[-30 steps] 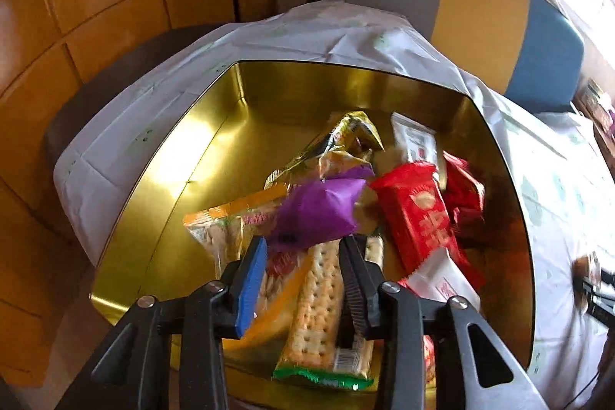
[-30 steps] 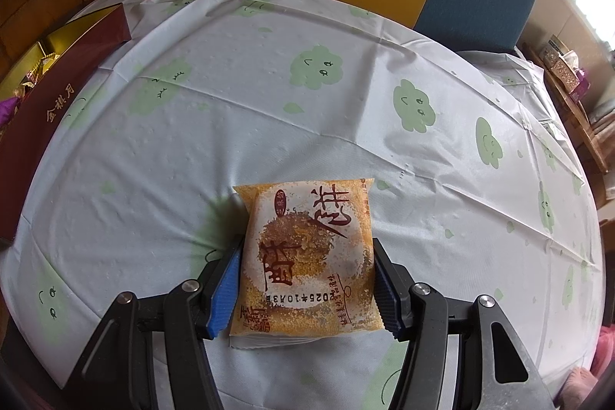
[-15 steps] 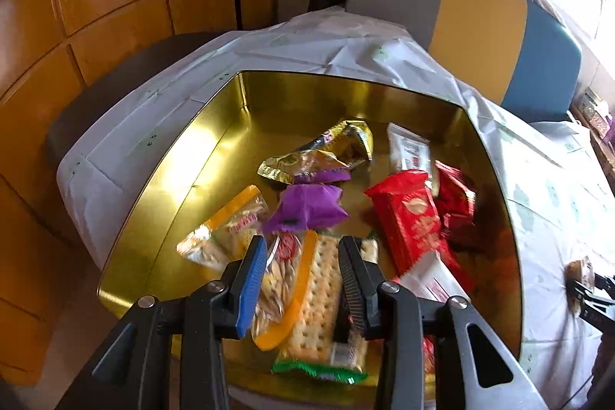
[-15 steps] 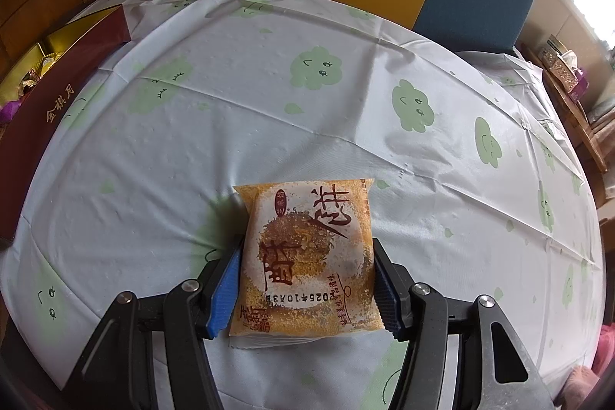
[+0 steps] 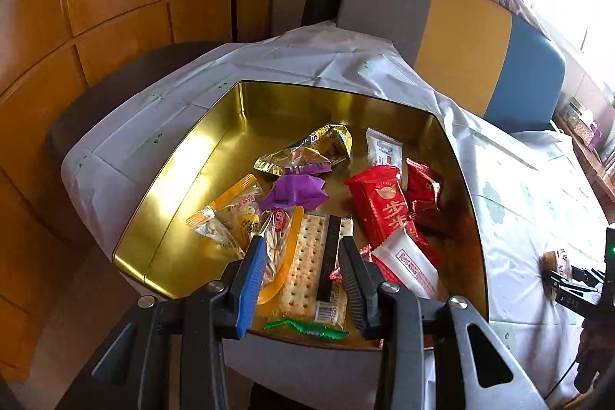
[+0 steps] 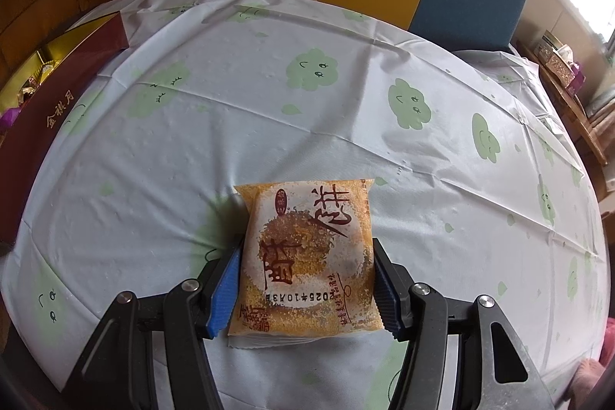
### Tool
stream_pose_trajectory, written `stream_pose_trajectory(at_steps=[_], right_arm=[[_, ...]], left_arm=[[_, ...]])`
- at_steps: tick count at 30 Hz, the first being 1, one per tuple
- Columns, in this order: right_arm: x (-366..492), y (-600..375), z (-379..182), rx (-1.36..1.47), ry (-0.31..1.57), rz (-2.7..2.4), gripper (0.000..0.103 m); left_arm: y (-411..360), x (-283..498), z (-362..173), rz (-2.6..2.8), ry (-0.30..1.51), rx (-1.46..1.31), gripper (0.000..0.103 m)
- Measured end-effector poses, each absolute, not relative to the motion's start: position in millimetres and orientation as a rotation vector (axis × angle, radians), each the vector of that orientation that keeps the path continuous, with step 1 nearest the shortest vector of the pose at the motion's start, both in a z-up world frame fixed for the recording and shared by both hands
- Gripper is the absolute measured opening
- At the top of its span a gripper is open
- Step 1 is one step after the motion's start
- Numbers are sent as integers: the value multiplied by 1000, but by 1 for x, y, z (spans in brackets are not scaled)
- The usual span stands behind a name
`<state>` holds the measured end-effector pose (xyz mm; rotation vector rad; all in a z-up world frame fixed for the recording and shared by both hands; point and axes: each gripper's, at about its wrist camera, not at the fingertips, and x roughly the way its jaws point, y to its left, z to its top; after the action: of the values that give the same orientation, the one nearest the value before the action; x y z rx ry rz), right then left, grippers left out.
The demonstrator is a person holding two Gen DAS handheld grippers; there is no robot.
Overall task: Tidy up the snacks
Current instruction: 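Open the left tool to release the purple packet in the tin, then carry the pastry bag over the tin with the right tool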
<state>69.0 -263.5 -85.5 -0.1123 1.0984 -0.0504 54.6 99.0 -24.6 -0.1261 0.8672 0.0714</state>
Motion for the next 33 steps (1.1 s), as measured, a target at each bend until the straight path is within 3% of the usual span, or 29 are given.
stream_pose_trajectory(at_steps=[20, 33], right_arm=[[69, -261, -83, -22, 1108, -166, 60], [81, -152, -11, -6, 982, 188, 60]], left_arm=[[114, 41, -23, 64, 843, -143, 39], [139, 38, -21, 109, 822, -190, 39]])
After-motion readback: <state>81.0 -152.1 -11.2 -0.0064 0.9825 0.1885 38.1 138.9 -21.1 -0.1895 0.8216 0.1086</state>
